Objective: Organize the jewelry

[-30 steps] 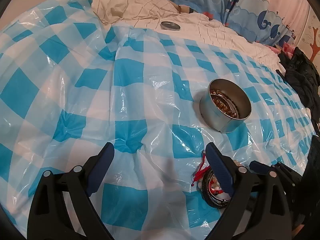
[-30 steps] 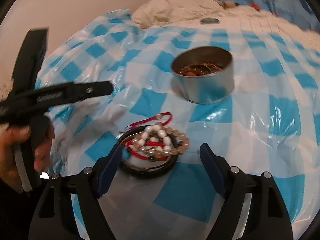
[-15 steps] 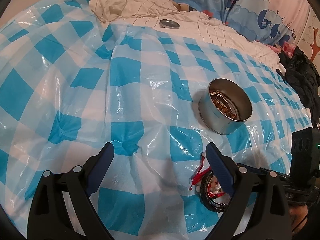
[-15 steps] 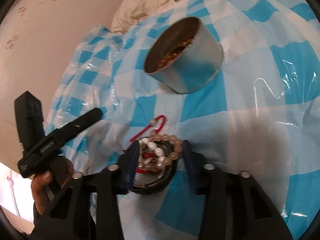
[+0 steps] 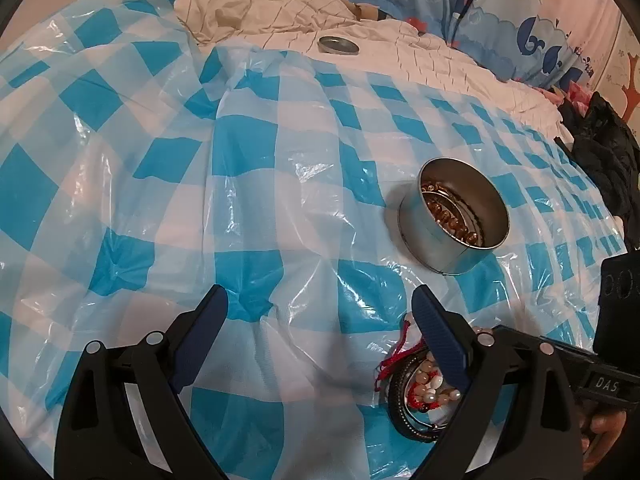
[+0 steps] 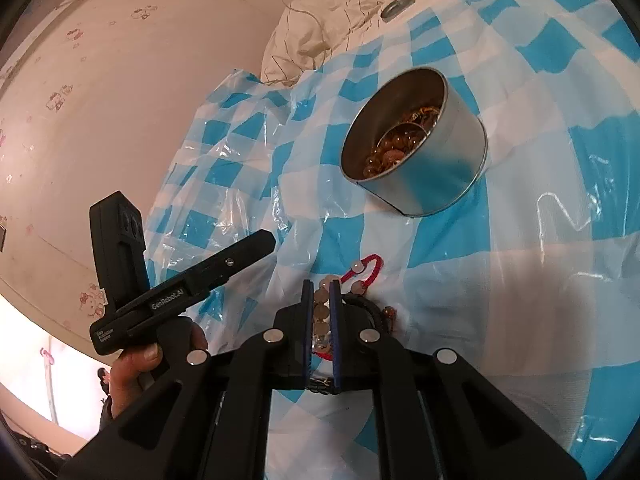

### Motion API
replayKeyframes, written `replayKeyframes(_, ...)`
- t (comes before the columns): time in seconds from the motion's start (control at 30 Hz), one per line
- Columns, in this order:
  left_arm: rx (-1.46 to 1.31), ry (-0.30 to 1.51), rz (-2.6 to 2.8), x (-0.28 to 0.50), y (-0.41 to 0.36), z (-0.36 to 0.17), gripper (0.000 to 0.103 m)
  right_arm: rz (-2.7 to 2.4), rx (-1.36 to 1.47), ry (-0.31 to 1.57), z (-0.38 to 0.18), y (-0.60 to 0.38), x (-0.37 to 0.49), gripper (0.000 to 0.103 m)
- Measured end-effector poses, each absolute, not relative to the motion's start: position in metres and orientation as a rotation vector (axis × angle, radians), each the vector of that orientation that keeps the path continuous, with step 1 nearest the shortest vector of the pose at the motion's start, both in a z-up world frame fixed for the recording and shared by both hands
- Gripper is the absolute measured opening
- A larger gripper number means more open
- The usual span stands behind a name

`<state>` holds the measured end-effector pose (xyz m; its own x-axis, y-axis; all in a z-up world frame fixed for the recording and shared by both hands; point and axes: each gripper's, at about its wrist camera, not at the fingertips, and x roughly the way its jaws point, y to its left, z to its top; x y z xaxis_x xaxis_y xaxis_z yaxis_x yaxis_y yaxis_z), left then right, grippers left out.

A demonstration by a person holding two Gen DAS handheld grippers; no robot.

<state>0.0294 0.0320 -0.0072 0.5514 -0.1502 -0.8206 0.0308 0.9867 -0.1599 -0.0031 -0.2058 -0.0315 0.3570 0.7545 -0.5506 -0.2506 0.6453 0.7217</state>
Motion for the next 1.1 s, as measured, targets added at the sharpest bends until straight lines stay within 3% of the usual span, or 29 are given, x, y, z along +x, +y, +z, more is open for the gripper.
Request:
replayKeyframes(0.4,-0.132,0.979,-0.228,0.029,0.021,-0.006,0.089,0.723,0.681,0.778,0.009,-0.241,-0.008,0.008)
replayKeyframes(0.8,0.288,0.886,-0.443,-0.005,-0.056,-0.017,0.089,0.668,0.726,0.82,-0.001,-0.258,-0.001,0.008)
replayKeyframes(0.83,0.296,0.882,-0.447,-0.007,-0.057,-0.016,0.085,0.667,0.726,0.821,-0.001,-0.257,-0.001,0.008)
replayKeyframes(0.9,0.296,0.901,-0.475,-0.007,-0.059,-0.018,0.062,0.667,0.726,0.825,-0.002,-0.257,-0.001,0.008)
replayKeyframes(0.97,0.285,0.935,-0.502,-0.005,-0.06,-0.021,0.029,0.668,0.728,0.829,-0.003,-0.256,-0.001,0.008)
replayKeyframes(1.07,0.298,0.959,-0.535,-0.006,-0.061,-0.022,0.004,0.669,0.727,0.83,-0.003,-0.256,-0.001,0.008)
replayKeyframes(1.1,0.297,0.964,-0.539,-0.007,-0.061,-0.022,0.0,0.669,0.727,0.83,-0.003,-0.256,-0.001,0.008)
